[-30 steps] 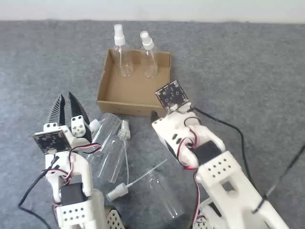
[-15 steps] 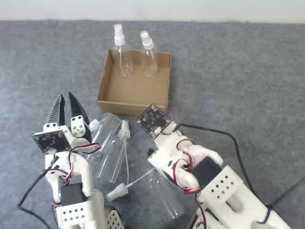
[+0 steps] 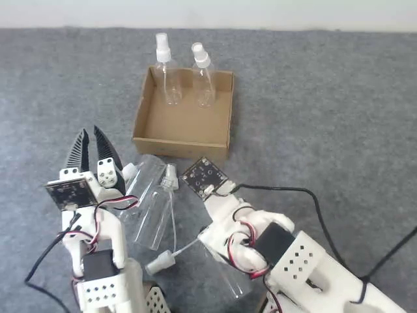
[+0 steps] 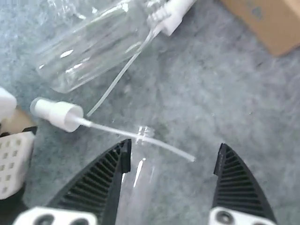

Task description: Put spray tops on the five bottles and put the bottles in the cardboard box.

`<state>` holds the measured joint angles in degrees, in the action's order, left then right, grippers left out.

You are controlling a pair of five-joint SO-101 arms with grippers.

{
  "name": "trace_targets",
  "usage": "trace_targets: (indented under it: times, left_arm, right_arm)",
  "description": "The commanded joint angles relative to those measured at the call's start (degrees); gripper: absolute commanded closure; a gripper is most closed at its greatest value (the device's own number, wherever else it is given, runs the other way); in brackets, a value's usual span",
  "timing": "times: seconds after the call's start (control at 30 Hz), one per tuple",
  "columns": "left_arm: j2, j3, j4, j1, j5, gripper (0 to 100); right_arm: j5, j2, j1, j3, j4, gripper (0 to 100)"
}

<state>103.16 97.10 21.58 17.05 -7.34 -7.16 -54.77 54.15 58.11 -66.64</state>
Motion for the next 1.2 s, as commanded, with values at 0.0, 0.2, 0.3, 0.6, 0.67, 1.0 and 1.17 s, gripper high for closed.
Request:
trace_targets:
  times: [0.0,0.2,0.3,0.6,0.67,1.0,1.17]
  left_arm:
    - [0.9,-0.6,-1.4,-0.2,0.1,93]
    - [0.8,-0.6,-1.4,-0.2,0.1,93]
    - [0.8,-0.6,-1.4,-0.2,0.1,93]
    - [0.7,-0.6,-1.3,-0.2,0.2,93]
    - [0.7,-0.6,-1.3,-0.2,0.2,93]
    - [0.7,-0.6,-1.3,-0.2,0.2,93]
    - [0.7,-0.6,-1.3,-0.2,0.2,93]
  right_arm:
    - [-3.7,-1.8,3.4,-1.1,-2.4,75.3]
    - [-9.8,-1.7,7.8,-0.7,-2.8,75.3]
    - [-12.1,-0.7,10.1,-0.7,-2.8,75.3]
    - [-17.8,15.1,11.7,-4.1,-2.2,75.3]
    - [-18.1,17.7,11.7,-4.6,-2.1,75.3]
    - [-18.2,25.9,11.5,-4.1,3.3,76.9]
    - [-18.0,27.6,11.5,-4.1,3.2,89.2]
